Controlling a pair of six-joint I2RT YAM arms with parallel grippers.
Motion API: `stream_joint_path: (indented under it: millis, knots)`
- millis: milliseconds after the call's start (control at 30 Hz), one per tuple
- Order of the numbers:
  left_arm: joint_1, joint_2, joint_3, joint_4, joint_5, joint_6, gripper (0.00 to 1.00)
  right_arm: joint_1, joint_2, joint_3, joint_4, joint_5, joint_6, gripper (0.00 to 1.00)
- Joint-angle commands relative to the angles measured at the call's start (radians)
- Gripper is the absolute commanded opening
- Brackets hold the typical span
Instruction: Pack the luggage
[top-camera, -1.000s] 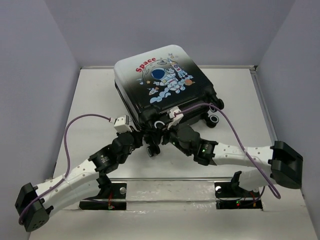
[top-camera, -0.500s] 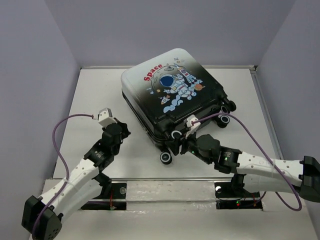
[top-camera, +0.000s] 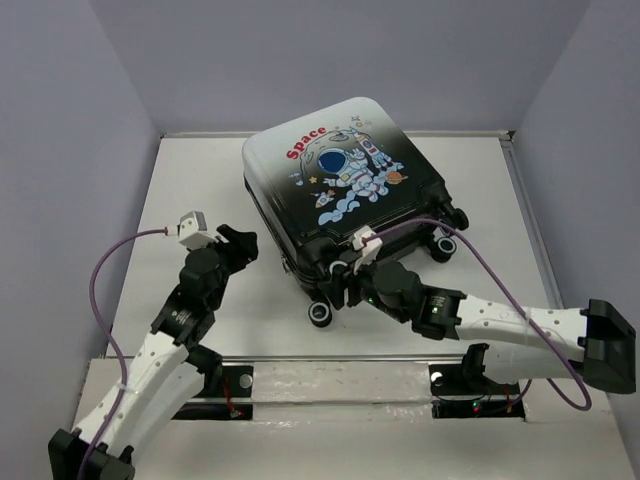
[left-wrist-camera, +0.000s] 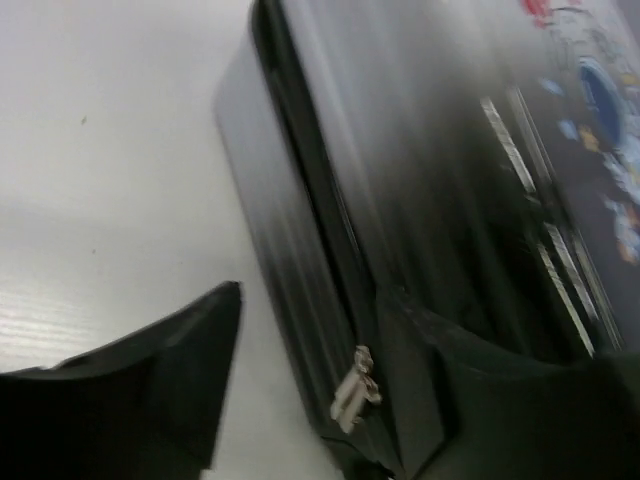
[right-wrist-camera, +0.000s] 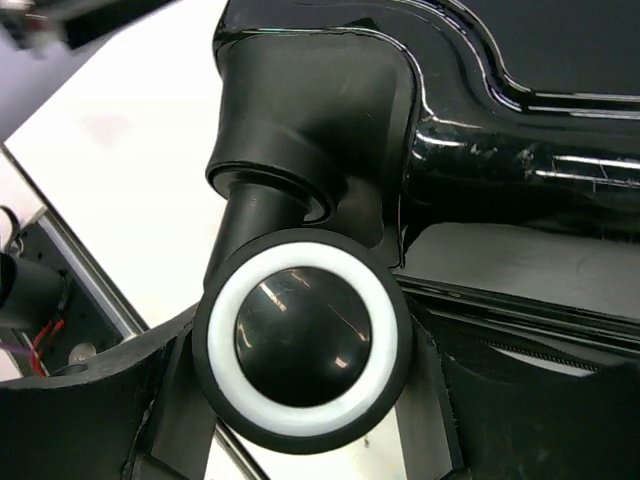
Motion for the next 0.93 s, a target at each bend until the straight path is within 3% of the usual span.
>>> stream_joint_path:
  millis: [0,33,233,300,500,733,900]
  knots:
    - [0.0,-0.171,0.086,-0.097,0.144,0.017,0.84,0.01,0.096,0.163,0.004,-0.049,-0.009,0.77]
    - [0.0,-0.221,0.12,-0.166,0.162,0.036,0.93,0.021,0.112,0.211,-0.051,-0.047,-0.028,1.0]
    - [0.0,-0.355,0.259,-0.356,0.204,0.106,0.93,0.03,-0.033,0.342,-0.376,-0.016,-0.058,1.0]
    - [0.0,-0.37,0.287,-0.361,0.245,0.11,0.99,0.03,-0.11,0.352,-0.41,-0.038,-0.07,1.0]
    - [0.0,-0.378,0.402,-0.312,0.374,0.093,0.99,0.03,-0.418,0.326,-0.41,-0.104,-0.101,1.0]
    - [0.0,-0.395,0.511,-0.311,0.394,0.138,0.99,0.03,-0.716,0.177,-0.348,0.036,-0.076,1.0]
    - [0.0,-0.429,0.43,-0.323,0.367,0.155,0.99,0.03,-0.718,0.092,-0.322,0.065,-0.046,1.0]
